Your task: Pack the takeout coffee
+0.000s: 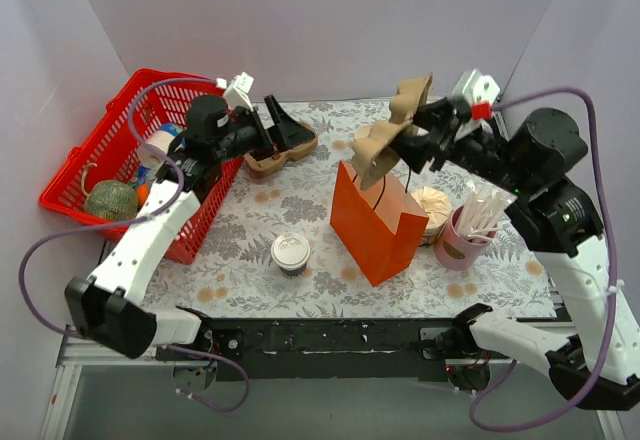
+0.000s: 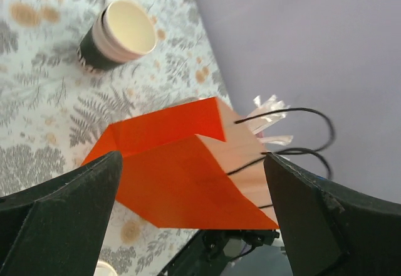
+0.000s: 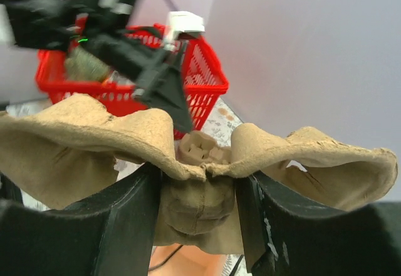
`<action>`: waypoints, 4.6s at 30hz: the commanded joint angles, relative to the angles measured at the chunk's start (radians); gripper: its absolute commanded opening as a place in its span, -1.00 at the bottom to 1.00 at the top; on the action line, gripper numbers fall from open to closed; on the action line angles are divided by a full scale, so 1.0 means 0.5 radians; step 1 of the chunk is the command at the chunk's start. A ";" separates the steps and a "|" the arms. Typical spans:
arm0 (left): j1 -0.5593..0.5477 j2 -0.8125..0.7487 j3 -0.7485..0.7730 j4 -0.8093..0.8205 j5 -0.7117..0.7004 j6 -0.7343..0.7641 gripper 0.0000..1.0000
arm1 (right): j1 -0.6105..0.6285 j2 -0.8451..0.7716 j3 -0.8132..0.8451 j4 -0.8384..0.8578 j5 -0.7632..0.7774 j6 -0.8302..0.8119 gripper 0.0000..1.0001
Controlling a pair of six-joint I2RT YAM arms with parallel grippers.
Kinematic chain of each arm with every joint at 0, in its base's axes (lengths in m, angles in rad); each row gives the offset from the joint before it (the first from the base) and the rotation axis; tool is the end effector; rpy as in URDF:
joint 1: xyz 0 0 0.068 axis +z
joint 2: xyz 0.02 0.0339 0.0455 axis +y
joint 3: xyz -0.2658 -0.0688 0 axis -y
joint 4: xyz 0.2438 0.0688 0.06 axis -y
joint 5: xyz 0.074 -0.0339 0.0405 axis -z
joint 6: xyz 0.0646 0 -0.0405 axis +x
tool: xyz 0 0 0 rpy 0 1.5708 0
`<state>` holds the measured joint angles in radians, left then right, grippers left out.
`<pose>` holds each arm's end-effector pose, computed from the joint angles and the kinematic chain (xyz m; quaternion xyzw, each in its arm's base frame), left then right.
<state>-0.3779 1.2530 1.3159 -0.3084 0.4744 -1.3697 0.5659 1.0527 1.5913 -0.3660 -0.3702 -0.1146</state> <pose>0.2717 -0.1396 0.4092 -0.2375 0.7428 -0.5774 0.2418 0.1555 0.1265 0.5440 -0.3439 0.5493 0.2838 0.7068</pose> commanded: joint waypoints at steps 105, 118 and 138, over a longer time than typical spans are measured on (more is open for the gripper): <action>-0.775 0.467 0.532 -0.092 0.141 0.457 -1.00 | 0.003 -0.001 -0.434 0.579 1.229 -0.709 0.00; -0.772 0.120 0.068 0.113 -0.237 0.245 -1.00 | 0.003 0.196 -0.403 0.474 0.906 -1.004 -0.03; -0.772 0.139 0.228 0.150 -0.323 0.184 -1.00 | 0.003 -0.034 -0.565 0.459 0.559 -0.989 -0.08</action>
<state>-0.7628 1.3418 1.3964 -0.2607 0.3405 -1.2583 0.5697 1.0611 1.3254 -0.1223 -0.0452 -0.5819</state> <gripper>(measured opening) 0.010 0.468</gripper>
